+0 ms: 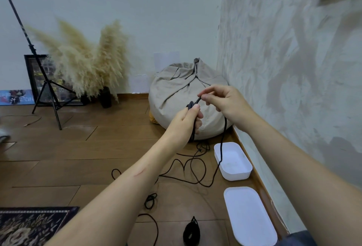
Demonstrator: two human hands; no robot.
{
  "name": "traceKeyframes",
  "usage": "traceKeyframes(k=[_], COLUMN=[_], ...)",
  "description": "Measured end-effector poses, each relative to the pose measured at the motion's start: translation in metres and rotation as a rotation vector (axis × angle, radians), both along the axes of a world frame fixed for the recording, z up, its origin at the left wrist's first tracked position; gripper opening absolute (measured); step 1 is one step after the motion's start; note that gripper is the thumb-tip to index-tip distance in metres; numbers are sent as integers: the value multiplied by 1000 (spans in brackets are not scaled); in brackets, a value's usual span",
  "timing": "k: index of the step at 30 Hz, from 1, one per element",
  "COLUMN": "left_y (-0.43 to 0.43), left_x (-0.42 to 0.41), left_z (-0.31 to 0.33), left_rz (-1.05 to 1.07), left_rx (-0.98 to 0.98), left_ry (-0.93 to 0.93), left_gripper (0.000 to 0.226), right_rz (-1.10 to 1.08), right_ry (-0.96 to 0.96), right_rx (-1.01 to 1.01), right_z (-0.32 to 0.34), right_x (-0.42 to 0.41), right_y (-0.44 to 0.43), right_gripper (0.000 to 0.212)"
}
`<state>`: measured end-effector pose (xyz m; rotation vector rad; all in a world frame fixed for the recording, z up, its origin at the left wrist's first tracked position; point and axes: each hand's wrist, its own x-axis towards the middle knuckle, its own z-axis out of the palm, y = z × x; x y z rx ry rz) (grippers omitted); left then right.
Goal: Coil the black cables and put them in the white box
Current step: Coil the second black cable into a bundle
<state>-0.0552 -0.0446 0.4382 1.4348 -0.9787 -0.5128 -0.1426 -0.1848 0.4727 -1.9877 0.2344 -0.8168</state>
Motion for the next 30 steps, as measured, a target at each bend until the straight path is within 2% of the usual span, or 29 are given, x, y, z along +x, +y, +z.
traceKeyframes(k=[11, 16, 20, 23, 26, 30], left_y=[2, 3, 6, 10, 13, 15], left_x=[-9, -16, -15, -14, -15, -17], left_z=[8, 7, 12, 12, 17, 23], left_rz=[-64, -91, -65, -88, -132, -153], left_rx=[59, 38, -12, -13, -38, -43], left_ry=[61, -40, -29, -14, -42, -53], left_gripper=[38, 45, 41, 35, 25, 23], right_rz=[20, 27, 64, 122, 129, 117], right_ry=[-44, -66, -2, 48, 23, -52], right_rx=[-4, -11, 73, 83, 122, 160], right_z=[7, 8, 2, -4, -4, 4], right_x=[-3, -2, -3, -4, -6, -7], right_y=[-5, -3, -6, -12, -12, -8], right_gripper=[12, 11, 6, 17, 17, 16])
